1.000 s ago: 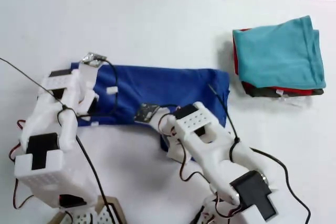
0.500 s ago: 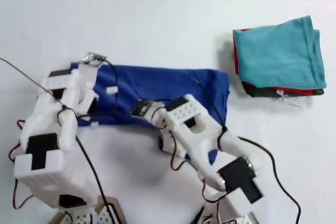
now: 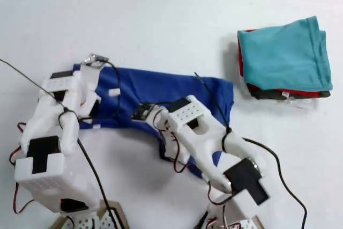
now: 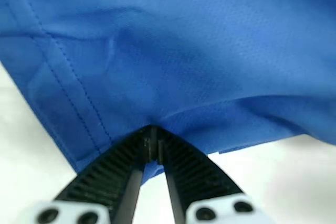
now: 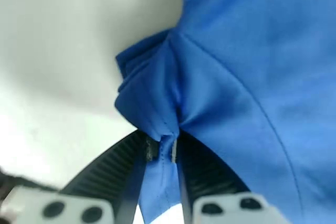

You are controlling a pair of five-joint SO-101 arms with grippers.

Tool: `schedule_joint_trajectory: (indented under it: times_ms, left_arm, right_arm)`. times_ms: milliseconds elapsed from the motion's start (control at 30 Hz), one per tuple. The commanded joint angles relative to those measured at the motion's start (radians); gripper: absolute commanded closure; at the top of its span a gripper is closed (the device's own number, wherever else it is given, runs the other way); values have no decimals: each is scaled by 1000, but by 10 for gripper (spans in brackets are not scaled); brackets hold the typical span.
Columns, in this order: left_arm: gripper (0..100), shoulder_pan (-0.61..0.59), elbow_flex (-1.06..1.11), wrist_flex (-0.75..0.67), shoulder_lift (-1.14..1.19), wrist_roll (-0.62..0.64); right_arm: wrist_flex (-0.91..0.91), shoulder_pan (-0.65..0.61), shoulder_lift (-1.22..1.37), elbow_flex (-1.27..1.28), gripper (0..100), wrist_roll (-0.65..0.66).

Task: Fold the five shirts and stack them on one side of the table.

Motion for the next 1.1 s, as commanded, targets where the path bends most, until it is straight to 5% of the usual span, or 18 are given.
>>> schedule_joint_trajectory:
  times_ms: [0,333,700,900,1067]
  left_arm:
    - [974,-18,2,-26,2,-8]
    - [974,-18,2,-26,2,-8]
    - [974,-18,2,-26,2,-8]
    - [974,-18,2,-26,2,-8]
    - [974,-18,2,-26,2,-8]
  right_arm:
    - [64,33,-76,-87,978,34]
    - [145,211,-62,-434,978,176]
    - [154,223,326,-812,974,181]
    - [173,269,440,-968,814,180]
    - [171,332,446,-1097,808,109]
